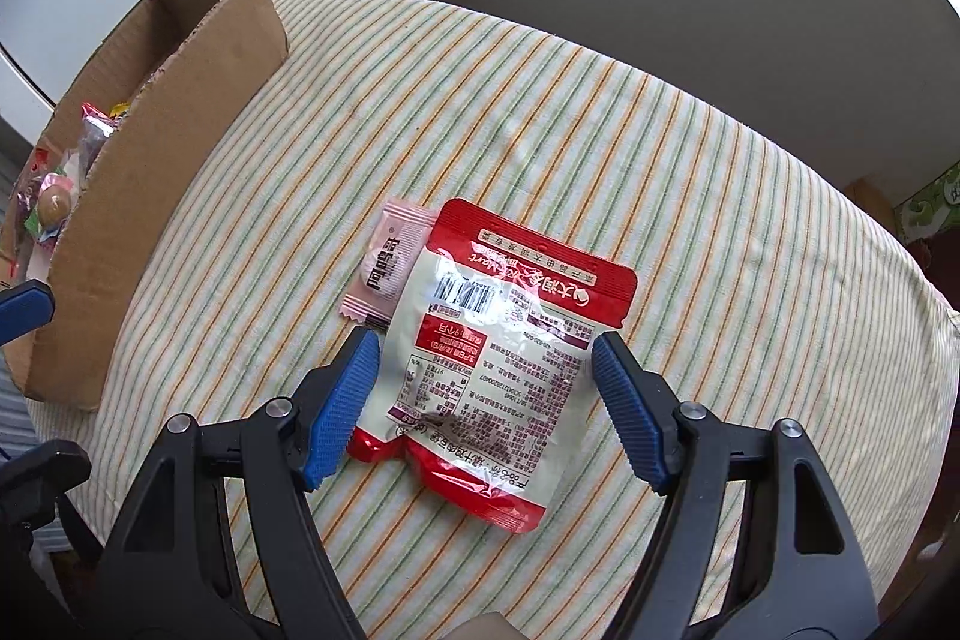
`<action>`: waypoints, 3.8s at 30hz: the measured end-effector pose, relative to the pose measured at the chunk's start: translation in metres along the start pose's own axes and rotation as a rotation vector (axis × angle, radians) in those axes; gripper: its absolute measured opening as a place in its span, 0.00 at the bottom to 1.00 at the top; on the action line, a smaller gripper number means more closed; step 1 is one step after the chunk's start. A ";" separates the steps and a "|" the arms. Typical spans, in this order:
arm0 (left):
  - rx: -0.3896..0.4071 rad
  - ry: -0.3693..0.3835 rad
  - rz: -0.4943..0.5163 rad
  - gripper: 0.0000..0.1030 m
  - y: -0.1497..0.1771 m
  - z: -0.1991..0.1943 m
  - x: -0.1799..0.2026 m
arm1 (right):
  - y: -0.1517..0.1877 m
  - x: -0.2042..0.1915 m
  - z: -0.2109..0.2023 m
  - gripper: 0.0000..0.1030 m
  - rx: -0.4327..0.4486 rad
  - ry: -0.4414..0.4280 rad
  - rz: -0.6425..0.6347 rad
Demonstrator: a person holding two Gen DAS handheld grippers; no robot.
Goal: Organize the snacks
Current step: 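Grasp the pink packet with the left gripper while the right grasps the jerky bag, then carry the pink packet and jerky bag into the box and open both grippers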
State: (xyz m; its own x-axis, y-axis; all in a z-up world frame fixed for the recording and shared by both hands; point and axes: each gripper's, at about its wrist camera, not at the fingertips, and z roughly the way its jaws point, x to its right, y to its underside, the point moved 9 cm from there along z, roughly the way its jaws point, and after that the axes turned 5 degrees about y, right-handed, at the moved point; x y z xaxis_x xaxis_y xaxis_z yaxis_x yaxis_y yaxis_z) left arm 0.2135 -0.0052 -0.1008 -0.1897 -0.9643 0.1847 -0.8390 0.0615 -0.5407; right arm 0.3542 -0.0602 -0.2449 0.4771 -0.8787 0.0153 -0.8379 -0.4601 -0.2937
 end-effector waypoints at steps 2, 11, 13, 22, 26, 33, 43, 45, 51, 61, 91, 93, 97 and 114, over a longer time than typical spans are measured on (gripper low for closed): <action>-0.003 0.002 -0.003 0.57 0.000 0.003 -0.002 | 0.000 0.003 0.001 0.83 0.004 0.012 -0.002; -0.030 0.004 0.002 0.57 -0.004 0.019 0.000 | 0.007 0.041 0.005 0.83 0.001 0.008 0.032; -0.042 0.008 0.003 0.57 -0.007 0.026 0.002 | 0.012 0.056 0.003 0.83 -0.002 -0.009 0.058; -0.114 0.027 -0.020 0.57 -0.032 0.073 0.011 | 0.015 0.084 -0.011 0.83 -0.014 -0.206 0.157; -0.136 0.025 -0.046 0.53 -0.045 0.091 0.010 | 0.015 0.089 -0.013 0.83 -0.017 -0.215 0.151; -0.169 0.025 -0.074 0.46 -0.054 0.108 0.003 | 0.006 0.072 -0.002 0.83 -0.022 -0.210 0.161; -0.171 -0.061 -0.007 0.23 -0.055 0.116 -0.002 | 0.004 0.072 0.002 0.83 -0.026 -0.161 0.142; -0.170 -0.067 0.004 0.17 -0.051 0.112 -0.004 | 0.003 0.068 0.004 0.83 -0.026 -0.139 0.125; -0.166 -0.088 0.055 0.17 -0.037 0.105 0.001 | -0.004 0.049 0.011 0.83 -0.029 -0.055 0.064; -0.163 -0.046 0.052 0.17 -0.023 0.097 0.004 | 0.001 0.040 0.005 0.64 -0.016 -0.002 0.005; 0.000 0.042 0.073 0.17 0.013 0.023 0.039 | 0.073 0.030 -0.084 0.53 0.211 -0.160 0.137; 0.026 0.041 0.069 0.17 0.010 0.011 0.036 | 0.068 0.022 -0.094 0.53 0.229 -0.164 0.129; 0.067 0.041 0.059 0.17 0.003 -0.009 0.029 | 0.056 0.005 -0.112 0.53 0.257 -0.167 0.096; 0.185 -0.059 -0.057 0.17 -0.013 -0.078 -0.078 | -0.021 -0.085 -0.149 0.53 0.334 -0.207 -0.027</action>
State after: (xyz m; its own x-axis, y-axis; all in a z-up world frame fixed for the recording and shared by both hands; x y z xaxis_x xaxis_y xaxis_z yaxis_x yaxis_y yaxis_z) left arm 0.1991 0.0891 -0.0441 -0.1096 -0.9787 0.1733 -0.7383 -0.0366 -0.6735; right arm 0.2914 0.0055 -0.0982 0.5702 -0.8066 -0.1557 -0.7079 -0.3862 -0.5914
